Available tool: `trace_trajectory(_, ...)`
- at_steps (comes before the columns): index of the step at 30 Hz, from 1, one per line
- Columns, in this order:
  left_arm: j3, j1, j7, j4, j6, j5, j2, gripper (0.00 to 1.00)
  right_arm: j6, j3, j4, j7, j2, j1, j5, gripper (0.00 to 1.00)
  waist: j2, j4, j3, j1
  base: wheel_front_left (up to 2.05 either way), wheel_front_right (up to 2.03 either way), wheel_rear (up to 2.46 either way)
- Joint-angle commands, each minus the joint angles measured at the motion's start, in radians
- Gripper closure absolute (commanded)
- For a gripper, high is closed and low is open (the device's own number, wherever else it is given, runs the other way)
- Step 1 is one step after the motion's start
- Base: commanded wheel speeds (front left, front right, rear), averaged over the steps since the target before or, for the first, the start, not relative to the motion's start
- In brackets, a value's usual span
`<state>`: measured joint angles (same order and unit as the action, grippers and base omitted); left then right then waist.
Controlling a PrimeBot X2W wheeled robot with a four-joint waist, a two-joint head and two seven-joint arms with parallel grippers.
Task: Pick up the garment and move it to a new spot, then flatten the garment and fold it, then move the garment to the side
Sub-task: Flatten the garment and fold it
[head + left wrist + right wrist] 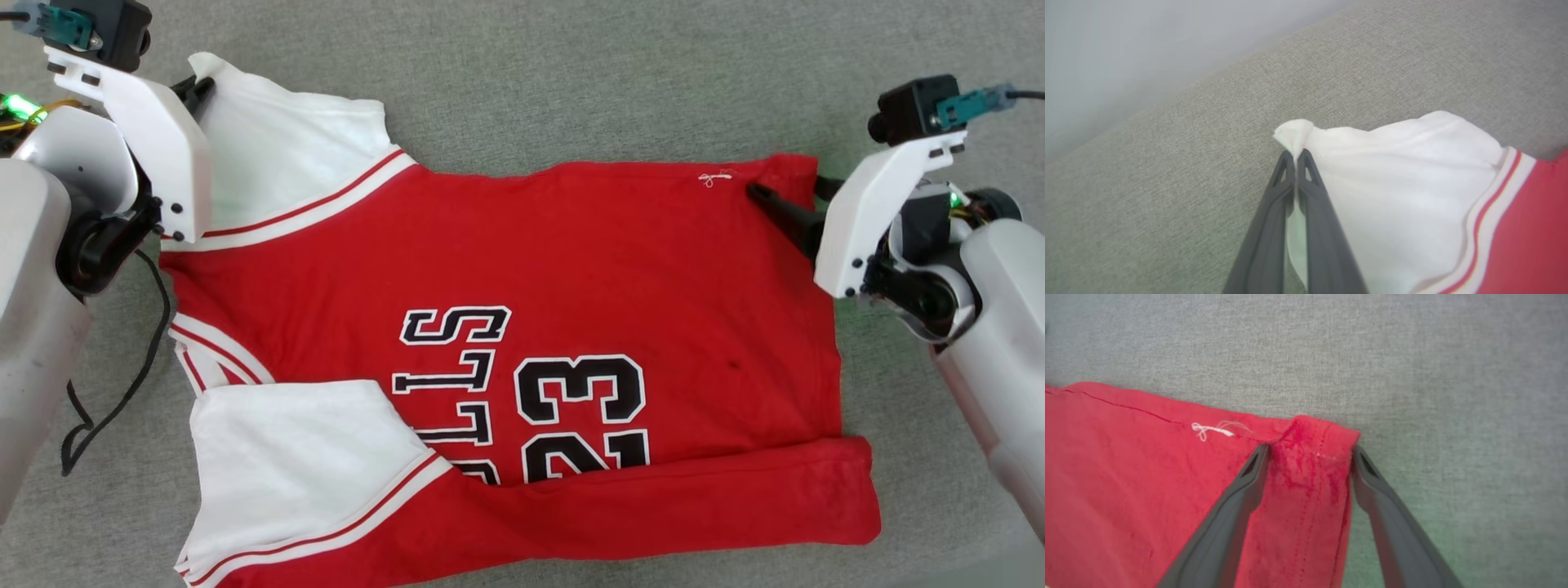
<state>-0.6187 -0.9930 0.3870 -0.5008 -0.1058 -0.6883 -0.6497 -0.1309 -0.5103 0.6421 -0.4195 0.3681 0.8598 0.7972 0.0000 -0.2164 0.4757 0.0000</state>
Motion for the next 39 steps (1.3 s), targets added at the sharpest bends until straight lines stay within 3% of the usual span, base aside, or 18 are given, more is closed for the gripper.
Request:
trace_trajectory(1,-0.002,-0.014,-0.007,-0.006,-0.002,-0.003,0.002,1.0,0.001,-0.028,0.036,0.012,-0.016,0.018,0.014,0.0,0.0,0.005,0.007,0.0,0.0,0.0,0.0)
trace_trajectory(7,-0.009,-0.024,-0.01,-0.021,-0.005,-0.003,0.0,1.0,0.001,-0.132,0.116,0.036,-0.027,0.053,0.05,0.0,0.0,0.009,0.015,0.0,0.0,0.0,0.0)
trace_trajectory(8,-0.011,-0.023,-0.012,-0.024,-0.006,-0.004,0.002,1.0,0.001,-0.148,0.125,0.033,-0.026,0.055,0.06,0.09,0.0,0.011,0.016,0.0,0.0,0.0,0.0)
trace_trajectory(9,-0.012,-0.025,-0.012,-0.027,-0.006,-0.004,0.003,1.0,0.001,-0.174,0.134,0.026,-0.02,0.059,0.061,0.4,0.0,0.011,0.016,0.0,0.0,0.0,0.0)
trace_trajectory(10,-0.013,-0.028,-0.014,-0.03,-0.007,-0.006,0.005,1.0,0.001,-0.194,0.134,0.03,-0.017,0.059,0.069,0.58,0.0,0.012,0.016,0.0,0.0,0.0,0.0)
trace_trajectory(11,-0.013,-0.031,-0.018,-0.031,-0.008,-0.008,0.008,1.0,0.001,-0.21,0.135,0.034,-0.016,0.056,0.087,1.0,0.0,0.013,0.016,0.0,0.0,0.0,0.0)
trace_trajectory(25,-0.029,-0.002,-0.07,-0.053,-0.018,-0.04,0.015,1.0,0.001,-0.344,0.103,0.155,0.077,0.079,0.214,1.0,0.0,0.02,-0.02,0.0,0.0,0.0,0.0)
trace_trajectory(39,-0.067,0.135,-0.132,0.004,-0.024,-0.129,0.03,1.0,0.001,-0.442,-0.005,0.236,0.205,0.007,0.318,1.0,0.0,0.068,-0.165,0.0,0.0,0.0,0.0)
